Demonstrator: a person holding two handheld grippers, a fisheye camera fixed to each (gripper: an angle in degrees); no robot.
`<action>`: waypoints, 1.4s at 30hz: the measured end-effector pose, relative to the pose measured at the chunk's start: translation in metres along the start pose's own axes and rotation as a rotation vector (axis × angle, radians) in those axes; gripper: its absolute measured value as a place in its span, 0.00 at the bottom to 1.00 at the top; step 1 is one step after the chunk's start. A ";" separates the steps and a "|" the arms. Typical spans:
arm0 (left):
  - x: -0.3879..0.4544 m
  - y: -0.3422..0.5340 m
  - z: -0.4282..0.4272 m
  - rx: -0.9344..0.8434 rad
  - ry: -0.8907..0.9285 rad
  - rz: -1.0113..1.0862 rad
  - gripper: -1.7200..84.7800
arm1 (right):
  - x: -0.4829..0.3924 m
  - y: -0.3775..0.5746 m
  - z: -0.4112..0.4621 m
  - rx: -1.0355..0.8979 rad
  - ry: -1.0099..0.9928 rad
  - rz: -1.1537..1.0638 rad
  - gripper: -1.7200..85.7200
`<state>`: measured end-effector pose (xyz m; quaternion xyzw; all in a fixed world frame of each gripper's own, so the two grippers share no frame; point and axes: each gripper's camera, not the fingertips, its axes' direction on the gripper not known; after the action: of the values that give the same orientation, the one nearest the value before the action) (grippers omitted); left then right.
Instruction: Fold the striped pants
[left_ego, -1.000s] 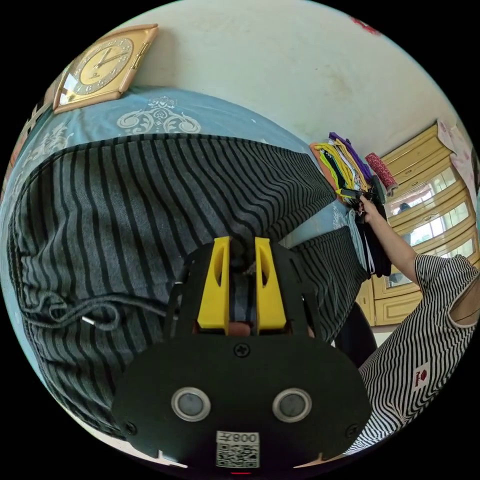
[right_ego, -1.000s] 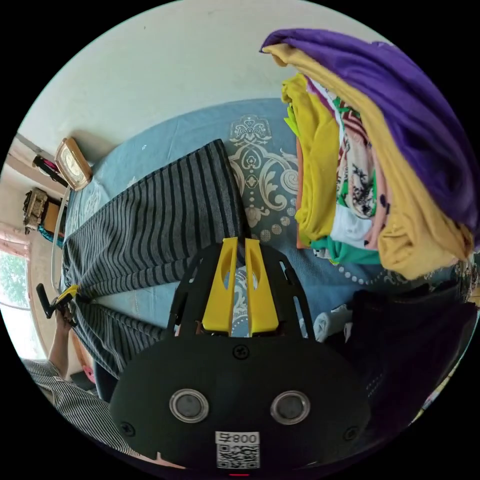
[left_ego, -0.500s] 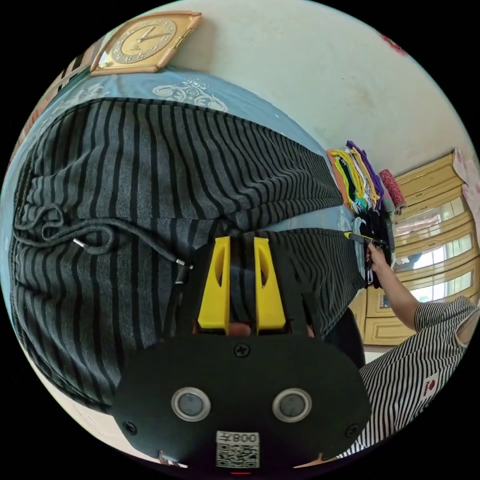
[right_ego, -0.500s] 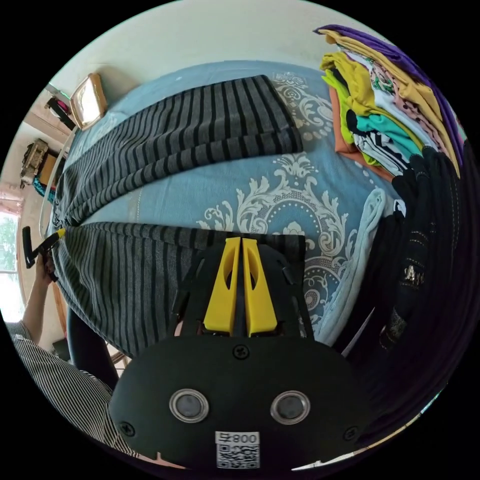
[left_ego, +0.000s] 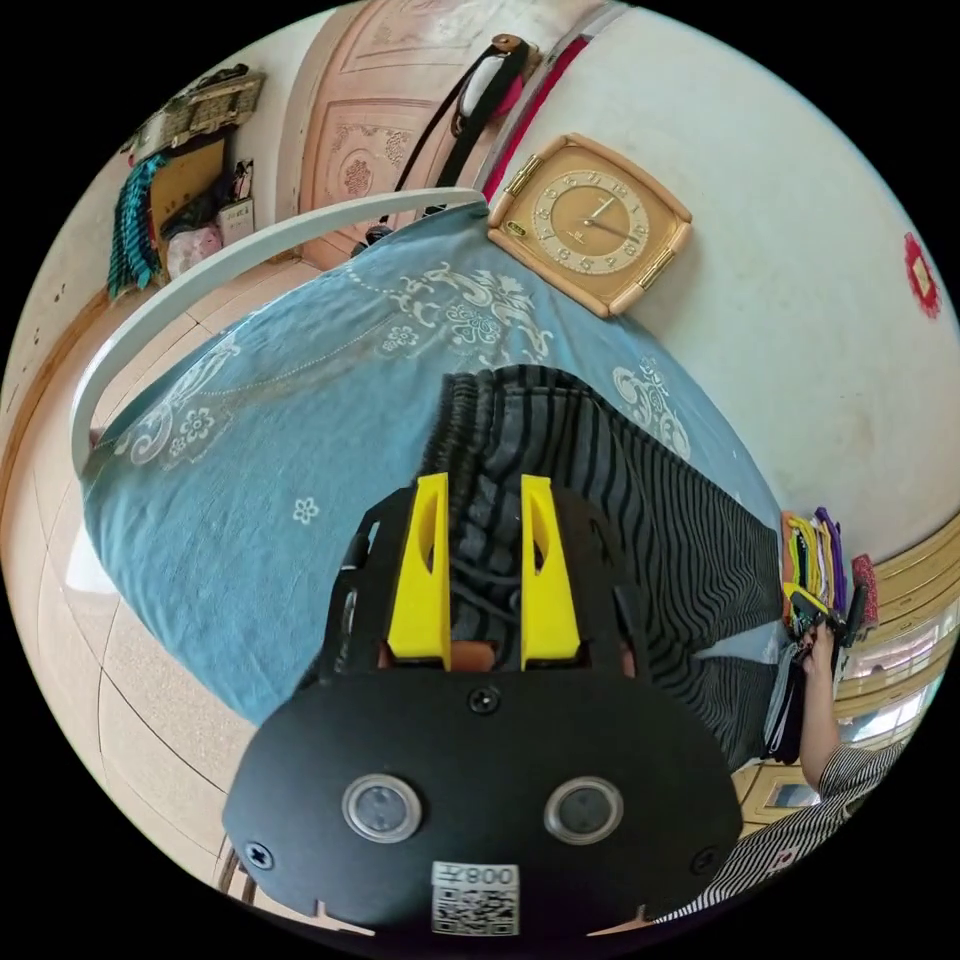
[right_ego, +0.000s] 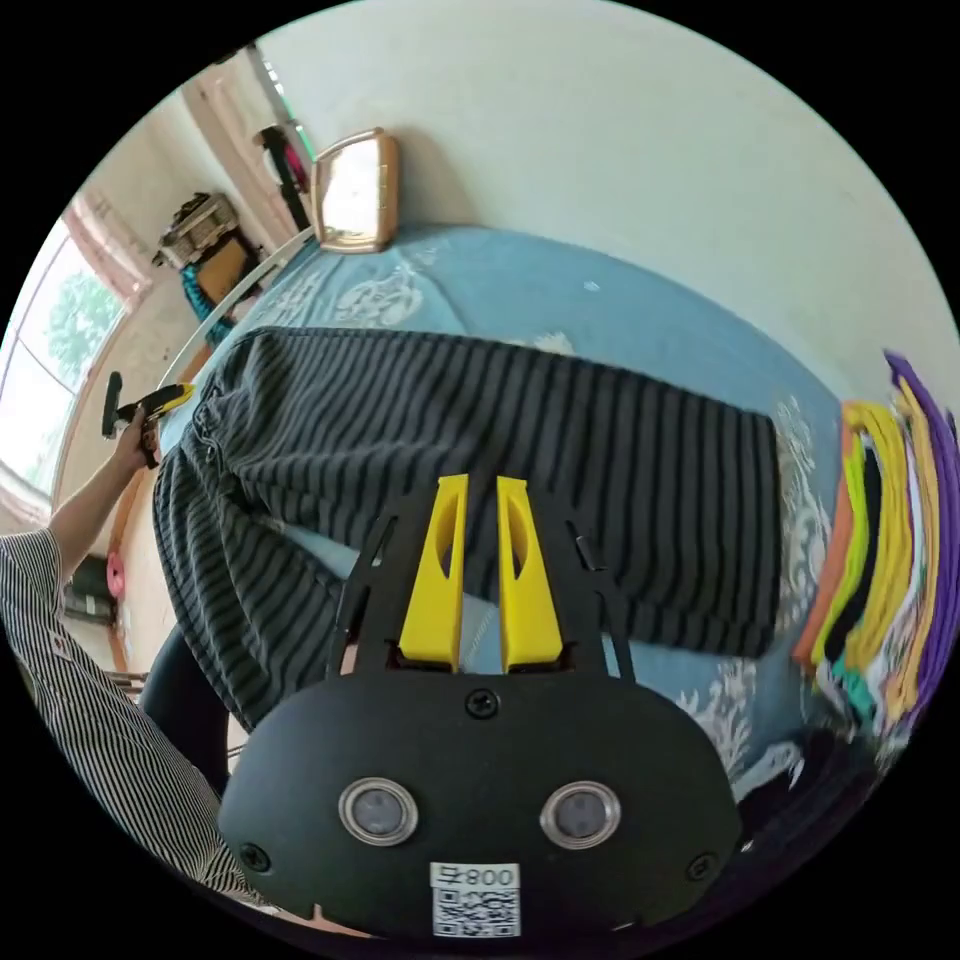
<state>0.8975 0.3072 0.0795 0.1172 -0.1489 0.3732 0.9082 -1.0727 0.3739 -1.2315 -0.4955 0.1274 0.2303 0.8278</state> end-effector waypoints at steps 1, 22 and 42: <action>-0.003 -0.005 0.001 -0.007 0.004 0.001 0.16 | -0.024 -0.035 0.015 0.006 -0.019 -0.077 0.09; -0.031 -0.051 -0.027 0.006 0.014 0.136 0.06 | -0.182 -0.192 0.170 -0.161 0.156 -0.507 0.03; -0.092 0.017 -0.069 -0.020 -0.018 0.149 0.14 | -0.131 -0.187 0.148 -0.063 0.166 -0.254 0.05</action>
<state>0.8354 0.2819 -0.0155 0.1002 -0.1691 0.4374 0.8775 -1.0929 0.3954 -0.9613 -0.5507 0.1243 0.0861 0.8209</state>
